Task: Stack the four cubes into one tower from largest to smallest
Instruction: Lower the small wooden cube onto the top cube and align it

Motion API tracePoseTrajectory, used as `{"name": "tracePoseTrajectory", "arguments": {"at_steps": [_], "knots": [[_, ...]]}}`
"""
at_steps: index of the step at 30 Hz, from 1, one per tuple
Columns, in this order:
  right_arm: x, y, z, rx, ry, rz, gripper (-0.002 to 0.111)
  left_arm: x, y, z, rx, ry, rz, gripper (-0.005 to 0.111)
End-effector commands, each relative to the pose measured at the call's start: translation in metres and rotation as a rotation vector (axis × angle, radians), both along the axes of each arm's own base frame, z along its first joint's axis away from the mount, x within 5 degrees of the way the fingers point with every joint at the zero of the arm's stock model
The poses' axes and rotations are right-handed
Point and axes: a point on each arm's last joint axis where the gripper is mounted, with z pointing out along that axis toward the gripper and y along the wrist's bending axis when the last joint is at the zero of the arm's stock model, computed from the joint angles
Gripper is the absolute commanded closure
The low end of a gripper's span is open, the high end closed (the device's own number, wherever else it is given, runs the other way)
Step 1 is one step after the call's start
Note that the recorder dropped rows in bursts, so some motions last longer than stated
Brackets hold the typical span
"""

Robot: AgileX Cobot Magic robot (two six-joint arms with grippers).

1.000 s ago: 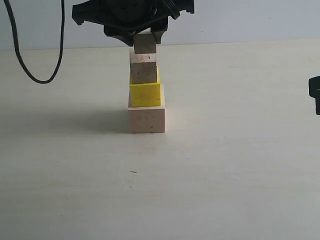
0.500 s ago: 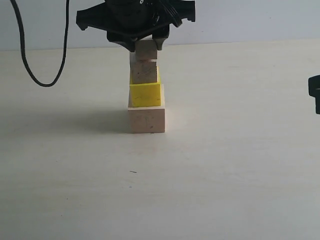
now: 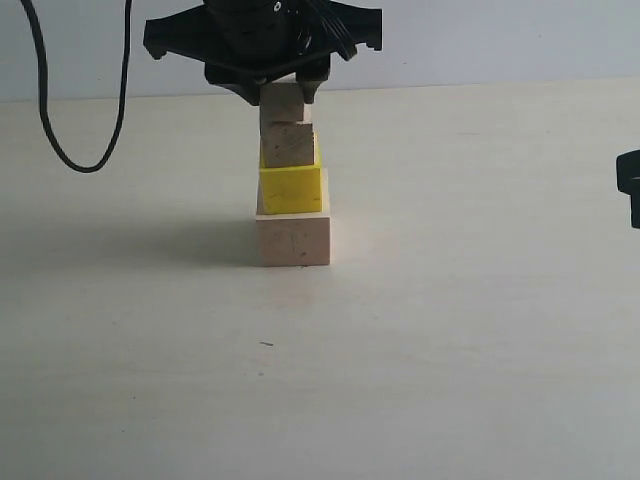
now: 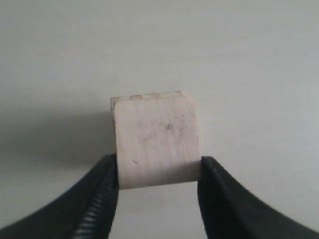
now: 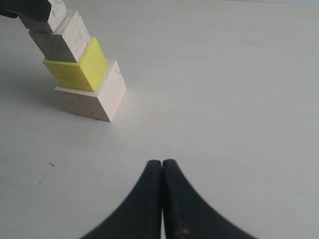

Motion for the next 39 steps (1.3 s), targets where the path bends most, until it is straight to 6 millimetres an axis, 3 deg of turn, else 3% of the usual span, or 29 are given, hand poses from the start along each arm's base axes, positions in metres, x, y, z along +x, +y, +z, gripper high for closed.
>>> {"name": "tracePoseTrajectory", "arguments": {"at_steps": [1,39], "knots": [[-0.0005,-0.0003,-0.0002,0.006,-0.014,0.007,0.108,0.0014,0.0010,0.0048,-0.007,-0.024,0.000,0.107],[-0.0005,-0.0003,-0.0002,0.004,-0.015,0.009,0.108,0.0031,-0.0007,0.0027,-0.017,-0.028,0.009,0.107]]}}
